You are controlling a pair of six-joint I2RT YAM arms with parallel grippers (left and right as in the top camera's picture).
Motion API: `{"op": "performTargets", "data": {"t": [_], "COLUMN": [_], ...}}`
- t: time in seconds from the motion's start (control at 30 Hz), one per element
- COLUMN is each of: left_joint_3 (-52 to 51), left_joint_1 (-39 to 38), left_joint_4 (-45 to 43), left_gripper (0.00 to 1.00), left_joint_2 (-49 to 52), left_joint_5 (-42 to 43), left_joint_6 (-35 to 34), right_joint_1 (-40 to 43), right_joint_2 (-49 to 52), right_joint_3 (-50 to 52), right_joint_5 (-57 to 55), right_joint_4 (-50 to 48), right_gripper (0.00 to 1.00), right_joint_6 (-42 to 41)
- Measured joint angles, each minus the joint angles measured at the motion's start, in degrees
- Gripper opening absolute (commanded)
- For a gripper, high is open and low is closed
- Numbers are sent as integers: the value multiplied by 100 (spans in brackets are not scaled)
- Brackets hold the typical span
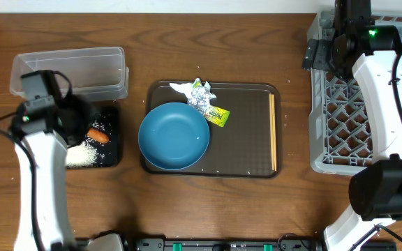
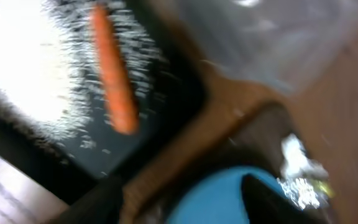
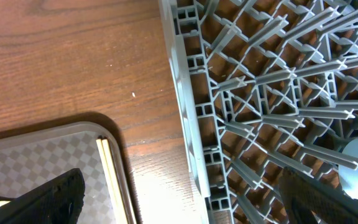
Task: Sort waste into correct bins and load items into the dishwasher rack
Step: 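Lower the carrot onto the rice and open the left gripper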
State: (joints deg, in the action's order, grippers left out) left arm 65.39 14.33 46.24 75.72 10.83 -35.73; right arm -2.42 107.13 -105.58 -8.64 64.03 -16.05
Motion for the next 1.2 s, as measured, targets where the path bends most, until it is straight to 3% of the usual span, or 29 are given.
{"op": "performTargets", "data": {"t": [0.13, 0.33, 0.6, 0.83, 0.93, 1.2], "left_joint_3": [0, 0, 0, 0, 0, 0], "left_joint_1": [-911, -2107, -2918, -2892, -2632, -1816], "left_joint_4": [52, -39, -142, 44, 107, 350], "left_gripper": [81, 86, 90, 90, 97, 98], "left_joint_2": [-350, -118, 592, 828, 804, 802], "left_joint_5": [46, 83, 83, -140, -291, -538], "left_joint_6": [264, 389, 428, 413, 348, 256], "right_joint_1": [0, -2, -70, -76, -79, -79], "right_joint_2": [0, 0, 0, 0, 0, 0], "right_joint_3": [0, 0, 0, 0, 0, 0], "right_joint_5": [2, 2, 2, 2, 2, 2], "right_joint_4": [0, 2, 0, 2, 2, 0], "right_gripper": [99, 99, 99, 99, 99, 99], "right_joint_6": [0, 0, 0, 0, 0, 0]}}
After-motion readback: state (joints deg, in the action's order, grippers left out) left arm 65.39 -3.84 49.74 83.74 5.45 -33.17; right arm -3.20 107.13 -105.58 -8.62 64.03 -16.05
